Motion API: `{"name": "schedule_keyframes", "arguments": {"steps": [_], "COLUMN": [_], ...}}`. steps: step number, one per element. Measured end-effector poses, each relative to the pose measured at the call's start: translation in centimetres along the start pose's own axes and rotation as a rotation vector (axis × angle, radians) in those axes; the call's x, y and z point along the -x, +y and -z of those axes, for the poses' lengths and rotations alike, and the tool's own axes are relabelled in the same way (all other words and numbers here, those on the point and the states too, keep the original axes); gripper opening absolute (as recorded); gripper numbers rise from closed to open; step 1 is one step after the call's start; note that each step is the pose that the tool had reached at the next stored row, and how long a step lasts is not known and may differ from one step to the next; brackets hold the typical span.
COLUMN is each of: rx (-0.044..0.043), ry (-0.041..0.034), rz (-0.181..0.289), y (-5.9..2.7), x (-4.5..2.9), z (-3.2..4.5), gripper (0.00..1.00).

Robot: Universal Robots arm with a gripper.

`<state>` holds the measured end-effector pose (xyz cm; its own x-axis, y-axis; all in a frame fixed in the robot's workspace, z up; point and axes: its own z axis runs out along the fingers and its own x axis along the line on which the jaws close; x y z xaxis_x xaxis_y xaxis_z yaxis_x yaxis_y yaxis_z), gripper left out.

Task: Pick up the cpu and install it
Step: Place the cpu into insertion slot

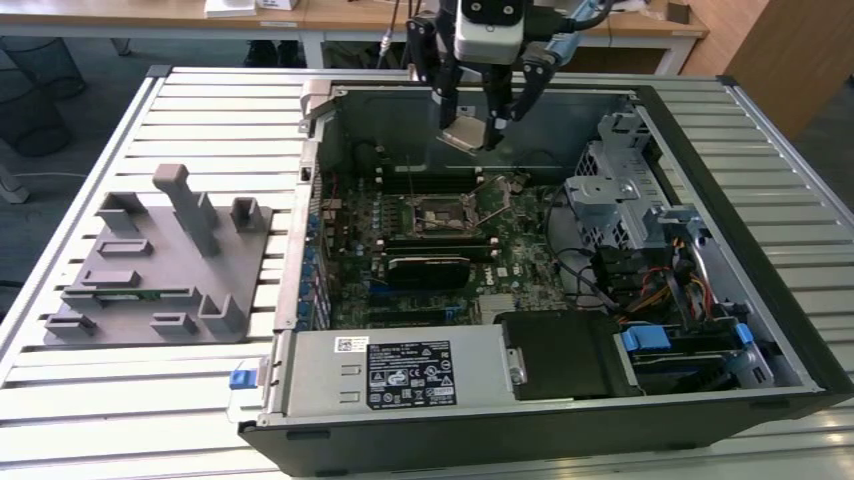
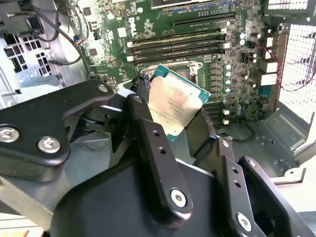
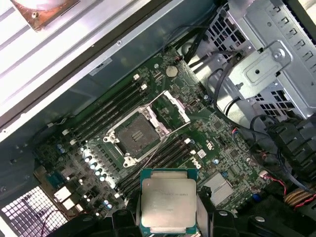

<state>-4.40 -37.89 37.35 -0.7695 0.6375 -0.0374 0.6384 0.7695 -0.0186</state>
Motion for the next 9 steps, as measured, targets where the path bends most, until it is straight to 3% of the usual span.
{"name": "schedule_keyframes", "arguments": {"steps": [9], "rx": [-0.0075], "ry": [-0.0005], "rz": [-0.113], "y": [0.01], "x": [-0.01], "z": [-0.12], "gripper": [0.54]}}
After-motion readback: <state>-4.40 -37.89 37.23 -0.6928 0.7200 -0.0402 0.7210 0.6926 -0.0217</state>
